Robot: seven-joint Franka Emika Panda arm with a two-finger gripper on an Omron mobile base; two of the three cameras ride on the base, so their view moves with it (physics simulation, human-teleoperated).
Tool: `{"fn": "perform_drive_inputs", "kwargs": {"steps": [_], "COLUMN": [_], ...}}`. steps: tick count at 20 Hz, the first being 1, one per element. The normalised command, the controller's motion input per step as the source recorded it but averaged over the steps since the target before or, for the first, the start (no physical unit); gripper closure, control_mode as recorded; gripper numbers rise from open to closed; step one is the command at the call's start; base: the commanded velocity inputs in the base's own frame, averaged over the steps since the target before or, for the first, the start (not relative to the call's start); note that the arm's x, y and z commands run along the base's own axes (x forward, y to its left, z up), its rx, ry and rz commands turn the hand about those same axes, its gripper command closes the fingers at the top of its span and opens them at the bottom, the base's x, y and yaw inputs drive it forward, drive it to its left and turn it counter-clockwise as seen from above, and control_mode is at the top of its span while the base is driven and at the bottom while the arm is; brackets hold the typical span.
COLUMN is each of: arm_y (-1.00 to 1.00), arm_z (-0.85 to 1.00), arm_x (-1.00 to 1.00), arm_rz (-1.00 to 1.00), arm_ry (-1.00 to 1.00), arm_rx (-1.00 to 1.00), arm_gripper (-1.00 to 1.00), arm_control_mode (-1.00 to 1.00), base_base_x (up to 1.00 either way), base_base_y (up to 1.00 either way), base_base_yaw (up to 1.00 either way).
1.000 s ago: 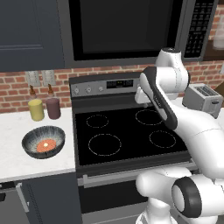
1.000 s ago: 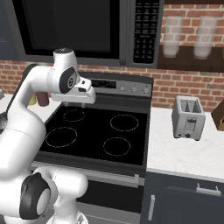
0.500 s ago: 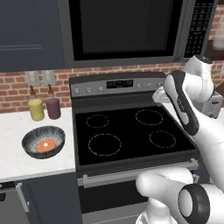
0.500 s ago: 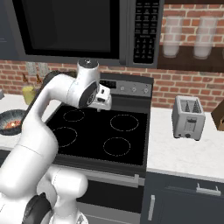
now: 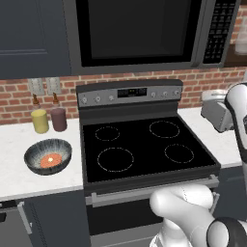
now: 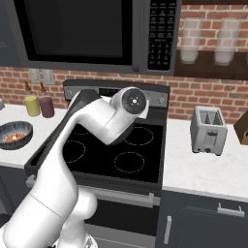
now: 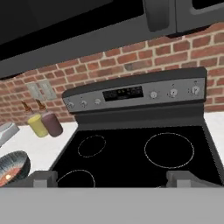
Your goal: Open the microwave, place the bowl with waffle inside the microwave, then close the microwave door and turn it on.
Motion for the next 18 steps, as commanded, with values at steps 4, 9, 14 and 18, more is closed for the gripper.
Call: {"fn": "perform_drive_inputs", "kwargs": {"steps": [4, 9, 14, 18], "arm_y": [-0.01, -0.05, -0.15, -0.19], "arm_z": [0.07, 0.31, 0.91, 0.83], "arm_x": [0.10, 0.05, 0.16, 0.14], "arm_rz": [-0.07, -0.02, -0.02, -0.07], "arm_ry": [-0.05, -0.14, -0.24, -0.19], "arm_rx": [0.00, 0.00, 0.00, 0.00], "arm_gripper": [-1.00, -1.00, -1.00, -1.00], "arm_control_mode": [-1.00, -1.00, -1.00, -1.00], "base_base_x": [0.00, 0.00, 0.00, 0.00], "base_base_y": [0.00, 0.00, 0.00, 0.00], "base_base_yaw": [0.00, 0.00, 0.00, 0.00]}}
